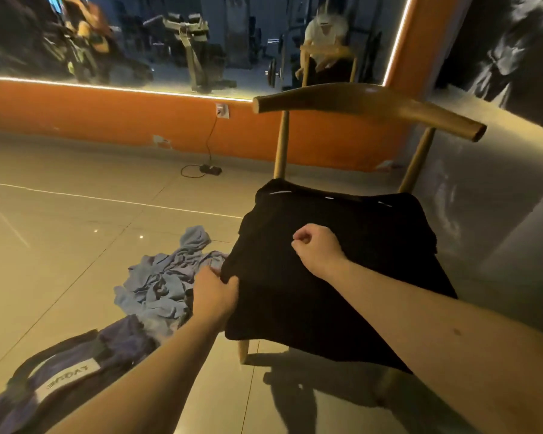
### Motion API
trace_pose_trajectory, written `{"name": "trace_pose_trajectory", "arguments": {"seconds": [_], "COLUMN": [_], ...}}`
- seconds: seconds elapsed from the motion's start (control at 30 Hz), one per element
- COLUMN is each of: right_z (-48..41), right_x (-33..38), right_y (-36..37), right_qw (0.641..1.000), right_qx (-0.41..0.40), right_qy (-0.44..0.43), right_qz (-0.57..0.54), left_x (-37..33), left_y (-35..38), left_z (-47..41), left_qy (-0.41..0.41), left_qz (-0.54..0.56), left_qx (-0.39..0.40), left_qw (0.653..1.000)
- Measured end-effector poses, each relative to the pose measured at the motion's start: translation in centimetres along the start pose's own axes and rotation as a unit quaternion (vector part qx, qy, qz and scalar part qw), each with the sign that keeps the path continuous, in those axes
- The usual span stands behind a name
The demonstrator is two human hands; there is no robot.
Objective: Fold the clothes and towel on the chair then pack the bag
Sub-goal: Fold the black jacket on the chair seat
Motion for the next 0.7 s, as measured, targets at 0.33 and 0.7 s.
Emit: {"name": "trace_pose_trajectory", "arguments": {"seconds": [0.33, 0.7], "right_z": [-5.3, -8.8], "right_x": [6.7, 7.8], "right_y": [10.1, 15.1], "right_qw": [0.994, 0.972], "right_qx": [0.054, 0.057], "right_qy": [-0.077, -0.062], "right_qz": [0.050, 0.219], "left_x": [4.2, 6.0], "left_y": [0.8, -1.1], "left_z": [-2.6, -4.2], "left_qy": [-0.061, -0.066], "left_qz": [0.128, 0.137], "left_qx": [0.164, 0.208], "left_qw": [0.976, 0.966]}}
Point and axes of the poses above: each hand's wrist, its own z-axis away from the middle knuckle, its own y-axis out of the palm, x = y × z, the point moved 5 cm from there along -z, towards the middle knuckle, and after that the axes turned 15 degrees about -x, right-handed, at the moved point
